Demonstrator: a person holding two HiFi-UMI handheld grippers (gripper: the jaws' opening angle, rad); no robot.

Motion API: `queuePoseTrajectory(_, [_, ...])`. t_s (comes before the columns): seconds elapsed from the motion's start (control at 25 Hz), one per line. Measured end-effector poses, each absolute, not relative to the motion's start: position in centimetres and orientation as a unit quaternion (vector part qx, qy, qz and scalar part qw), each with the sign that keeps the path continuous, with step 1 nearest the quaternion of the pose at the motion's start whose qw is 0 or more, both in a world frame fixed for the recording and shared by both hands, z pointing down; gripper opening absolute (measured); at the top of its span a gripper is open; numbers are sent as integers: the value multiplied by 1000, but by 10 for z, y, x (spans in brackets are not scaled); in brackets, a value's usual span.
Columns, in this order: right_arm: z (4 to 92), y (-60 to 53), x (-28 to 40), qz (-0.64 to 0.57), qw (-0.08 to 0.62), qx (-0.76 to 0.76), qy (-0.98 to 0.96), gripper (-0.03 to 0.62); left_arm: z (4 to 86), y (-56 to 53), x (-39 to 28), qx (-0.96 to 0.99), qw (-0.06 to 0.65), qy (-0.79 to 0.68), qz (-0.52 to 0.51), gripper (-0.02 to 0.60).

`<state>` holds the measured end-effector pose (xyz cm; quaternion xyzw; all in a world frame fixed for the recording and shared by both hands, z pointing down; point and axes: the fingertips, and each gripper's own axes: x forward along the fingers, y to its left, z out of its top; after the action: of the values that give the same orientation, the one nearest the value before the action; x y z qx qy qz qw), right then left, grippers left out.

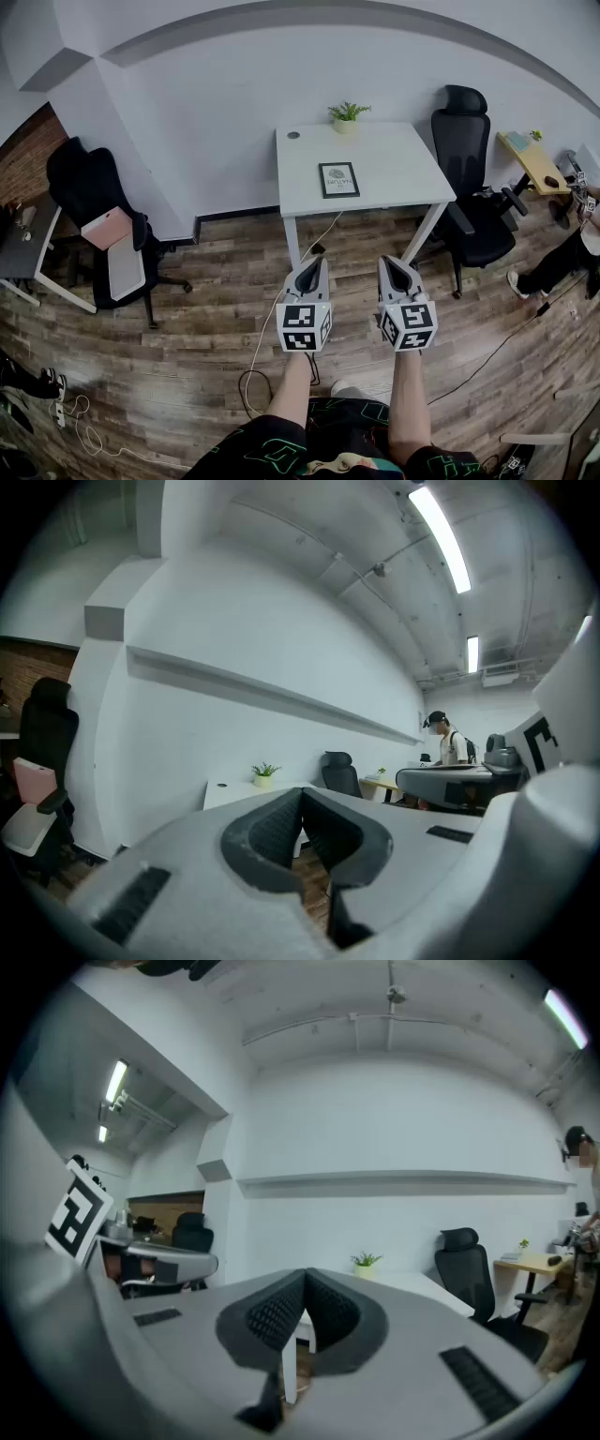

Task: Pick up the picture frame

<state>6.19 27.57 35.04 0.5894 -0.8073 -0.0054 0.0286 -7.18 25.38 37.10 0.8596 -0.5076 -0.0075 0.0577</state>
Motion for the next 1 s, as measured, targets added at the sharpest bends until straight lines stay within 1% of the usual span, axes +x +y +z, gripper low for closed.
queuePoseTrajectory(0.08, [346, 270, 70, 15, -3, 593, -805, 3, 370, 250, -68, 860, 57, -507, -8, 8])
queuePoseTrajectory(0.16, [342, 265, 77, 23, -16, 595, -803, 5, 369, 245, -66, 858, 56, -511, -6, 8])
queuePoseTrajectory(0.48, [334, 239, 98, 17, -18, 595, -803, 5, 360, 224, -71, 846, 49, -530, -17, 8])
queuePoseTrajectory(0.8, [331, 227, 112, 7, -11, 580, -815, 5, 357, 211, -65, 833, 45, -550, -23, 8])
queuePoseTrajectory(1.0, [329, 224, 133, 8, -16, 584, -811, 5, 360, 208, -57, 827, 46, -559, -20, 8])
